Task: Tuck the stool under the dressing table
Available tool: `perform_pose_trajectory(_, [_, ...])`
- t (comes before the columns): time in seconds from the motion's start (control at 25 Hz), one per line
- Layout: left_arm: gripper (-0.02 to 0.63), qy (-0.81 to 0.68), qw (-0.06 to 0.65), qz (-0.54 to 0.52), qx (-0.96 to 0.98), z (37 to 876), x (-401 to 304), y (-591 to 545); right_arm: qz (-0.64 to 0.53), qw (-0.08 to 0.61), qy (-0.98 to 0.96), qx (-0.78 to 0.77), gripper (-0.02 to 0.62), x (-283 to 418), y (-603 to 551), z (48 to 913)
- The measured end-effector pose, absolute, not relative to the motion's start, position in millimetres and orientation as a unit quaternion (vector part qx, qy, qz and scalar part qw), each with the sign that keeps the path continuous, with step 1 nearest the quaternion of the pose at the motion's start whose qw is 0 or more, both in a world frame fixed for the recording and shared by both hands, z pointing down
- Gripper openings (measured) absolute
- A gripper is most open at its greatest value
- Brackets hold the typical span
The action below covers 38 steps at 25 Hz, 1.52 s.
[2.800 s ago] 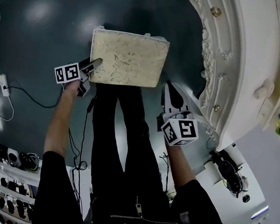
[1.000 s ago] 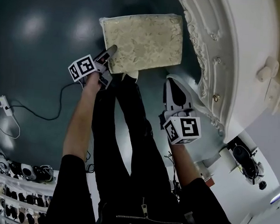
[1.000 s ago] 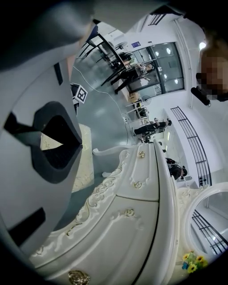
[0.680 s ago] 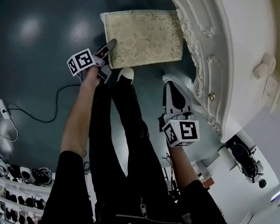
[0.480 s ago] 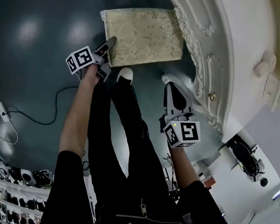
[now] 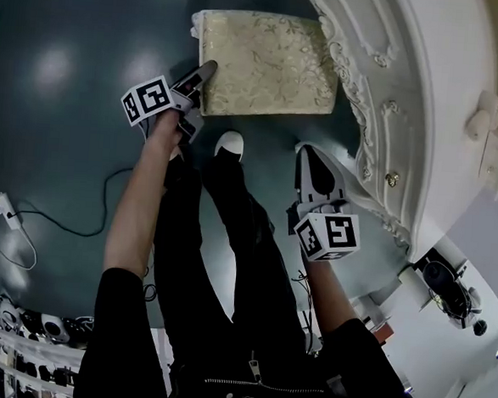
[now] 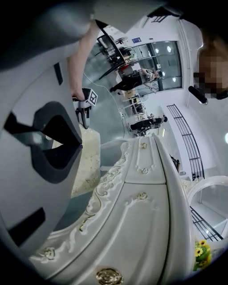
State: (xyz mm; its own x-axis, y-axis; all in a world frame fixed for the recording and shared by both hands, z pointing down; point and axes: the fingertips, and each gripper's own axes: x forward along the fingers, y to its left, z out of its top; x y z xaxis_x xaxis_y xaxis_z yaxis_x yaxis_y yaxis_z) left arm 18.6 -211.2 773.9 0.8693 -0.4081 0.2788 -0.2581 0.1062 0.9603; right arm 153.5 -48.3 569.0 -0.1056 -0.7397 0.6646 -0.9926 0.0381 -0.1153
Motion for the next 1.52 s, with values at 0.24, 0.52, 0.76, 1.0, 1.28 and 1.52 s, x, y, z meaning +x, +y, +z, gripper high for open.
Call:
perform_pose_trajectory(0.24, [0.293,-0.225,0.686,-0.029,0.691,772.0,36.8,-242.1,0.268,0.209,-0.684,0.645,0.006,168.8,-54.7,580.1])
perform_pose_trajectory(0.52, [0.295,-0.195,0.660,-0.019,0.726,766.1,56.1,-273.9,0.235,0.197,-0.695,0.650,0.006,181.0,-70.2,590.6])
perform_pose_trajectory(0.76, [0.276,-0.126,0.633,0.062,0.762,763.7,72.1,-289.4,0.176,0.170,-0.708,0.662,0.006,191.2,-87.0,586.3])
perform_pose_trajectory(1.0, [0.242,-0.096,0.598,0.110,0.788,760.3,80.7,-295.2,0.137,0.148,-0.713,0.672,0.006,198.5,-90.2,595.3])
perform_pose_trajectory(1.28, [0.239,-0.089,0.579,0.108,0.803,759.7,96.8,-313.1,0.091,0.141,-0.721,0.672,0.006,193.3,-94.5,618.4])
perform_pose_trajectory(1.52, [0.233,-0.094,0.575,0.093,0.807,759.6,113.6,-327.7,0.064,0.130,-0.724,0.674,0.006,186.6,-93.3,624.2])
